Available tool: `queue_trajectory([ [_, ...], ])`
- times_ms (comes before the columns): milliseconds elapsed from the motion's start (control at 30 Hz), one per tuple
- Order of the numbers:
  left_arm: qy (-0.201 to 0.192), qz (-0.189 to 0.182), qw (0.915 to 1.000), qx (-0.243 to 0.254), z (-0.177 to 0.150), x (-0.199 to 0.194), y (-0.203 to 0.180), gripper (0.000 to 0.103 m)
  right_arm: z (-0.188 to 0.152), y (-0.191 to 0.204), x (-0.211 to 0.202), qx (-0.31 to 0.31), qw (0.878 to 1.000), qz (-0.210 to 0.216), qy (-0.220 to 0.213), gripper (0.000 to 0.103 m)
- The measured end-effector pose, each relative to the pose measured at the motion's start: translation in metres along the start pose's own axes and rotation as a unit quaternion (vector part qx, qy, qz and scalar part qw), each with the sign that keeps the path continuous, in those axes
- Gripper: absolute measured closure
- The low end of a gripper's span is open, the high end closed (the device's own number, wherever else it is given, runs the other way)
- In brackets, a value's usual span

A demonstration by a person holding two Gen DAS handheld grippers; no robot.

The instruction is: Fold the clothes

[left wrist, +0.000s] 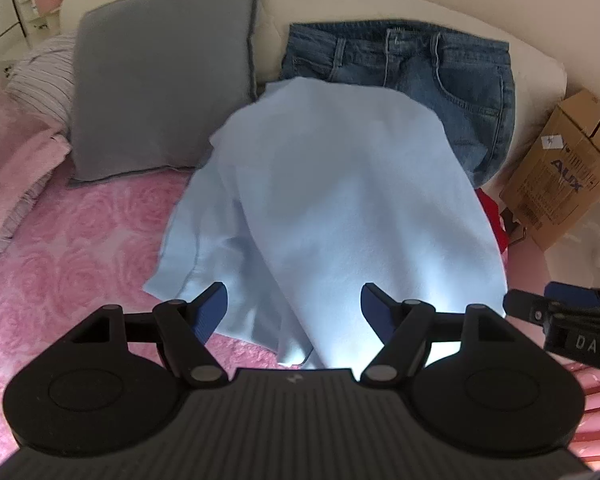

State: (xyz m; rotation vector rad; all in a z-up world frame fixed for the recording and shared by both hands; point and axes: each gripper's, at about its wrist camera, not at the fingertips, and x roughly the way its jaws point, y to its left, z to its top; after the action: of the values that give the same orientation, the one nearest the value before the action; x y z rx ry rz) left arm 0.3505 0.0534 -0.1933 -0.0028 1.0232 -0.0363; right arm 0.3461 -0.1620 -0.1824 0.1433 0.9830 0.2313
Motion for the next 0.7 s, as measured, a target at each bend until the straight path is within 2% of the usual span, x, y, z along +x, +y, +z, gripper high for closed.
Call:
queue_trajectory([
  [267,0.032,-0.011,0.9994,-0.011,-0.002,0.043,0.001,0.032,0.001,-0.012,0.035,0.014,1.0,0.004,0.018,0.042],
  [500,0.05,-0.008,0.9985,-0.022,-0.007,0.058,0.003,0.032,-0.006,-0.016,0.052,0.013,0.999,0.023,0.039,0.045],
  [533,0.05,-0.007,0.9985,-0.024,-0.008,0.057,0.003,0.032,-0.007,-0.016,0.054,0.013,0.999,0.025,0.042,0.078],
  [567,0.048,-0.007,0.9985,-0.025,-0.008,0.056,0.003,0.032,-0.008,-0.017,0.056,0.013,0.999,0.028,0.045,0.102],
  [633,0.044,-0.005,0.9985,-0.031,-0.011,0.05,0.006,0.033,-0.01,-0.018,0.061,0.013,0.998,0.034,0.051,0.102],
  [700,0.039,-0.002,0.9985,-0.037,-0.015,0.04,0.01,0.033,-0.008,-0.009,0.049,-0.003,0.998,0.053,0.031,0.103],
])
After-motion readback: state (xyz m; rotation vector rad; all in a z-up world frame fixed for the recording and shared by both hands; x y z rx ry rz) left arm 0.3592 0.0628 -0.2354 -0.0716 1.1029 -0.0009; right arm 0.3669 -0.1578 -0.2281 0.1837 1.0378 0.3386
